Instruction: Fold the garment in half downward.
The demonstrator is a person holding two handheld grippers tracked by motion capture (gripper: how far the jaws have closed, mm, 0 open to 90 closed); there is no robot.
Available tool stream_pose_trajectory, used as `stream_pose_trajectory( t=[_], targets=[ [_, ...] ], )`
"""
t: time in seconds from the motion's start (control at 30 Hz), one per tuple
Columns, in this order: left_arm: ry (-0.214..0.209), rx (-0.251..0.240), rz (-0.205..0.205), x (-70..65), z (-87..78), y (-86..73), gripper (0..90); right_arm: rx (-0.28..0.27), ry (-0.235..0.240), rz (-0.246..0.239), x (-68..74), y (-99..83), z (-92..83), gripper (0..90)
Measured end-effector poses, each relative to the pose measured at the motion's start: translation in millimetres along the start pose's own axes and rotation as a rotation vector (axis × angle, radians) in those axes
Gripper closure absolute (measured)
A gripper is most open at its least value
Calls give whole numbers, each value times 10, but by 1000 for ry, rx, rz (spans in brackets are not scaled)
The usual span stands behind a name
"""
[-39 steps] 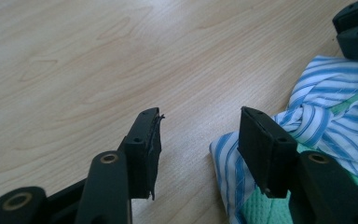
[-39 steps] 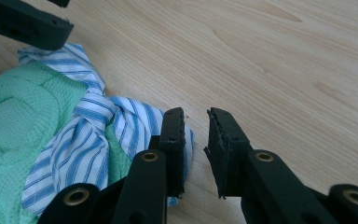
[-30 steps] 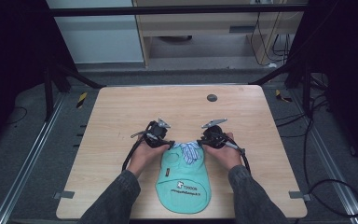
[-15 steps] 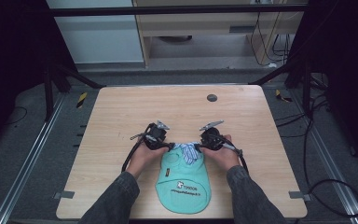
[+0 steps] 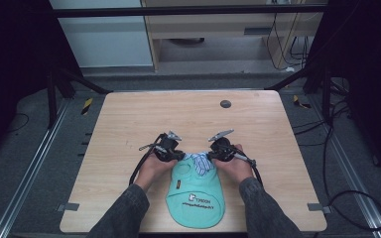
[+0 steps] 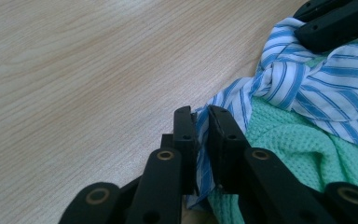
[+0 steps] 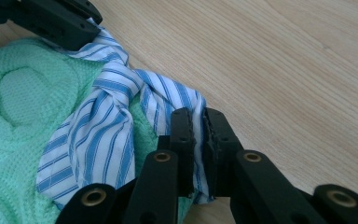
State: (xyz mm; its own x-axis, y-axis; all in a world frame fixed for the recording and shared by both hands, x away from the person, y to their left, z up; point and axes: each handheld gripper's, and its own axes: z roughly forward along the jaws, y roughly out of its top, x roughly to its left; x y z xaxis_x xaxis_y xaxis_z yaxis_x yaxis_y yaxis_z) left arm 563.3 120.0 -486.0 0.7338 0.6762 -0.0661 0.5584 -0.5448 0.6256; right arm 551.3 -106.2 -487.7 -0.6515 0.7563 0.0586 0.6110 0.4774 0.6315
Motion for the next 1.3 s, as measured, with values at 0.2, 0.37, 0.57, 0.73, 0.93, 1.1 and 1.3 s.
stream_pose_trajectory(
  t=[0.2, 0.37, 0.57, 0.73, 0.93, 1.1, 1.3],
  targets=[
    [7, -17, 10, -8, -51, 17, 858, -18, 2, -10, 3, 10, -79, 840],
    [11, -35, 41, -30, -162, 83, 861, -33, 1, -33, 26, 42, -183, 842],
    [25, -54, 81, -75, -303, 145, 862, -48, 1, -71, 73, 102, -316, 844],
    [33, -65, 101, -91, -379, 184, 864, -61, -2, -99, 102, 165, -414, 845],
    [42, -79, 115, -120, -424, 210, 864, -56, -6, -122, 130, 211, -495, 846],
    [42, -81, 128, -142, -455, 234, 864, -51, -6, -136, 126, 223, -531, 847],
    [38, -81, 138, -156, -494, 250, 864, -53, 0, -142, 113, 224, -545, 846]
  ],
)
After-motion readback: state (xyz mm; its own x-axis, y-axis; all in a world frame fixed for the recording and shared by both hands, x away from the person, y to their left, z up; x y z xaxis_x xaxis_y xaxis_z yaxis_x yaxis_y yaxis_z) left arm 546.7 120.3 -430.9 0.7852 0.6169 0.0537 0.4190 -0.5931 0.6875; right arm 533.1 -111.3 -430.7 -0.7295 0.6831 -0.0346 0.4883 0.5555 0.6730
